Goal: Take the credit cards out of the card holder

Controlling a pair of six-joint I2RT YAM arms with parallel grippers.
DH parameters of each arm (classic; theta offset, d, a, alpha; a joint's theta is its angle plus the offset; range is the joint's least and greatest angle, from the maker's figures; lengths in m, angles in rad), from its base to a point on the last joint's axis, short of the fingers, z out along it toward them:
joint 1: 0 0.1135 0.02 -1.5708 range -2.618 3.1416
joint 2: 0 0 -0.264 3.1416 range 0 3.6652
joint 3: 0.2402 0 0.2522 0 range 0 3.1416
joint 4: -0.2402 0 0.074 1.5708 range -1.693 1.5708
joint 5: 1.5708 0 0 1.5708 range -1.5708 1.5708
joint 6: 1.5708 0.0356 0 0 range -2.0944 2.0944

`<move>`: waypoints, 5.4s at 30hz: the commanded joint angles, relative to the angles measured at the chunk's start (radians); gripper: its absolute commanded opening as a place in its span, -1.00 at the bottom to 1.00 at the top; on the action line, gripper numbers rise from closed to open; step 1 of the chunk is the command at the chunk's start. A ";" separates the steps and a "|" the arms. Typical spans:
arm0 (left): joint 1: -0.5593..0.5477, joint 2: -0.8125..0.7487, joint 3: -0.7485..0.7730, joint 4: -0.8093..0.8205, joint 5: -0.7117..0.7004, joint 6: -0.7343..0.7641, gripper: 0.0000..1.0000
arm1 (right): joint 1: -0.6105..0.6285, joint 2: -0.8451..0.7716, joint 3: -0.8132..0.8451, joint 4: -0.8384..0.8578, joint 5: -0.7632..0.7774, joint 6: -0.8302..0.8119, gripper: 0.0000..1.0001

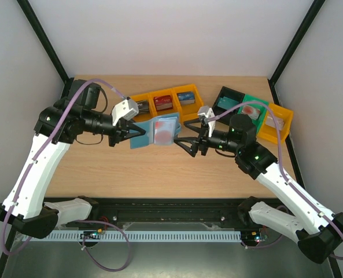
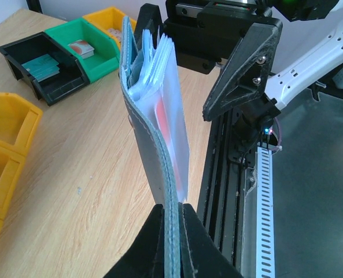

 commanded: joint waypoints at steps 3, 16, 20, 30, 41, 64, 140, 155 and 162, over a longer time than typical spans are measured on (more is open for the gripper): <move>0.001 -0.010 0.019 0.003 0.031 0.013 -0.96 | 0.005 -0.042 0.021 -0.061 -0.017 -0.076 0.78; 0.001 0.001 0.032 -0.022 0.042 0.033 -0.96 | 0.005 -0.062 0.046 -0.067 -0.015 -0.130 0.84; 0.001 0.014 0.053 -0.034 0.063 0.035 -0.96 | 0.005 -0.065 0.028 -0.003 -0.063 -0.109 0.87; 0.001 0.020 0.053 -0.028 0.067 0.032 -0.96 | 0.005 -0.023 -0.026 0.186 -0.100 0.051 0.79; 0.001 0.007 0.044 -0.040 0.069 0.053 -0.96 | 0.005 0.033 0.005 0.195 -0.127 0.060 0.02; 0.001 0.020 0.030 -0.064 0.114 0.105 -0.96 | 0.122 0.145 0.017 0.351 -0.104 0.105 -0.24; 0.426 -0.027 -0.404 0.615 -0.348 -0.439 0.05 | 0.087 0.229 0.132 -0.245 0.692 0.304 -0.97; 0.164 -0.012 -0.483 0.579 -0.008 -0.452 -0.30 | 0.244 0.612 0.401 -0.374 0.777 0.328 -0.97; 0.160 -0.012 -0.612 0.709 0.034 -0.580 -0.36 | 0.243 0.550 0.342 -0.171 0.458 0.316 -0.97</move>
